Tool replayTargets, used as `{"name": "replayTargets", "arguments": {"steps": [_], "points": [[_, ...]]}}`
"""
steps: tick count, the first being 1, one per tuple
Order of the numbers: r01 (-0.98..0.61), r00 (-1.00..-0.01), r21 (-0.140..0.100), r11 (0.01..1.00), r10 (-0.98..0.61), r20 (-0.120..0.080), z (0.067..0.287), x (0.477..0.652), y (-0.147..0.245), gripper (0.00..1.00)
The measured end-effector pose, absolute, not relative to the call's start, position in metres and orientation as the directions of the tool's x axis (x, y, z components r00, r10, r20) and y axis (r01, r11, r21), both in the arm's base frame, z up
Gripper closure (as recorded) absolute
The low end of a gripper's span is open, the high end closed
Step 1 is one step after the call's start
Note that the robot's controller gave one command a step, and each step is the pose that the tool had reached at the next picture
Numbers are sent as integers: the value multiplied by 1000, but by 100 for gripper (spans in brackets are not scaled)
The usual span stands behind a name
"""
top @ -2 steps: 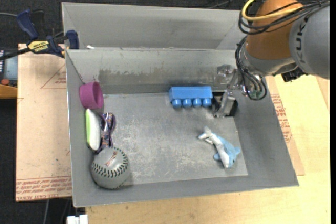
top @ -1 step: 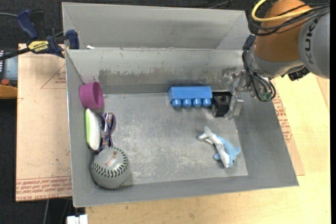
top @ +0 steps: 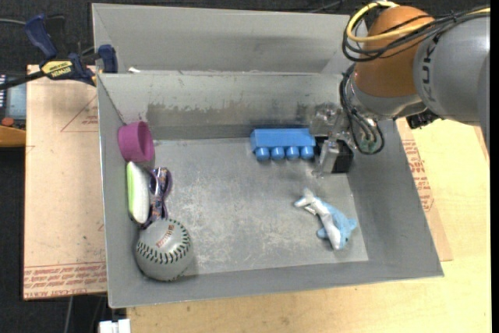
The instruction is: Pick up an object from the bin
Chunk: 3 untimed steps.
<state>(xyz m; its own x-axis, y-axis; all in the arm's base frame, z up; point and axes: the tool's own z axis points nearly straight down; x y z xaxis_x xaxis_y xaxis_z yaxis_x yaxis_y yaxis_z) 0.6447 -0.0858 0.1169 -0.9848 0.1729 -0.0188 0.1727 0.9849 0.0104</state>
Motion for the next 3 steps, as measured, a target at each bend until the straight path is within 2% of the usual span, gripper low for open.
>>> {"name": "replayTargets", "arguments": {"steps": [2, 3], "points": [[169, -985, 10, 986, 169, -17, 119, 642, -86, 0], [204, -979, 12, 979, 204, -25, 72, 597, -120, 100]]}}
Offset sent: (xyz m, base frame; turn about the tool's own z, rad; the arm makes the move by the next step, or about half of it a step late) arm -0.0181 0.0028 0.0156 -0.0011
